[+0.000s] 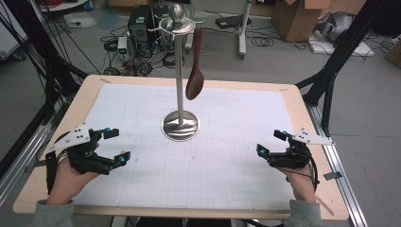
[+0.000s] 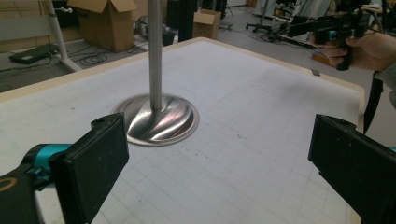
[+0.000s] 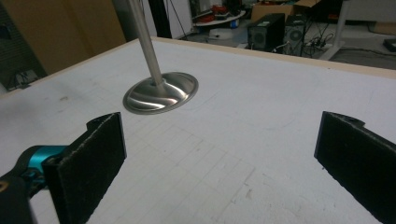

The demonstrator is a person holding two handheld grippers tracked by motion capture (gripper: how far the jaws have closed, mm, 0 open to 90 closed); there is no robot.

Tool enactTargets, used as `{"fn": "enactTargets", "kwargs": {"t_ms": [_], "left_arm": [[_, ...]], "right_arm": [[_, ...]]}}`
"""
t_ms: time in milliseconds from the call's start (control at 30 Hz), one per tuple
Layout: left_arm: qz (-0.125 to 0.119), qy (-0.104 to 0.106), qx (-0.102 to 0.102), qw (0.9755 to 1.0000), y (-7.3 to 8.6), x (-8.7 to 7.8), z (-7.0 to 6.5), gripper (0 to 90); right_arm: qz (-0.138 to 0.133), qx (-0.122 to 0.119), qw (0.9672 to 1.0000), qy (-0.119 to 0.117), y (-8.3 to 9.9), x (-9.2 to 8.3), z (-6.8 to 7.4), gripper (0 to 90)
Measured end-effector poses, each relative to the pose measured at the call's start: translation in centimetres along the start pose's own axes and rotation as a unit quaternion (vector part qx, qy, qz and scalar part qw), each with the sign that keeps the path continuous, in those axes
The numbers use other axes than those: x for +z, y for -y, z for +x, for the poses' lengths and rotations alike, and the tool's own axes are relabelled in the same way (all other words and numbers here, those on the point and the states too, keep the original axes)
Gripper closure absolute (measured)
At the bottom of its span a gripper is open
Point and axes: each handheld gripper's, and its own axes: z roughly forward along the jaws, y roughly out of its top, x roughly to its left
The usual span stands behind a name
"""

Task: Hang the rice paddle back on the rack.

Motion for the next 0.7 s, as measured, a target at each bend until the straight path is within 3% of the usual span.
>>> {"fn": "enactTargets", "kwargs": {"t_ms": [200,300,433,600,700], "left_arm": [[-0.004,-0.016,-0.004,0.9999,0.2,-0.6,0.6,5.5],[0.001,-0.035,0.002,0.9994,0.4,-1.1,1.0,5.5],[0.000,-0.055,-0.009,0.9984,1.1,-1.9,2.0,5.5],[-0.004,-0.074,-0.024,0.9969,1.6,-2.8,3.0,5.5],[-0.012,-0.080,-0.030,0.9963,1.6,-3.5,3.4,5.5]], "right_arm": [[0.000,-0.010,0.9998,-0.016,0.1,-1.4,0.2,1.0],[-0.004,-0.012,0.9997,-0.023,-0.1,-1.8,0.3,1.0],[-0.001,-0.018,0.9992,-0.035,-0.1,-2.6,-0.1,1.0],[-0.013,-0.007,0.9992,-0.037,0.3,-3.7,-1.0,1.0],[-0.034,0.022,0.9971,-0.065,0.4,-4.0,-1.3,1.0]]}}
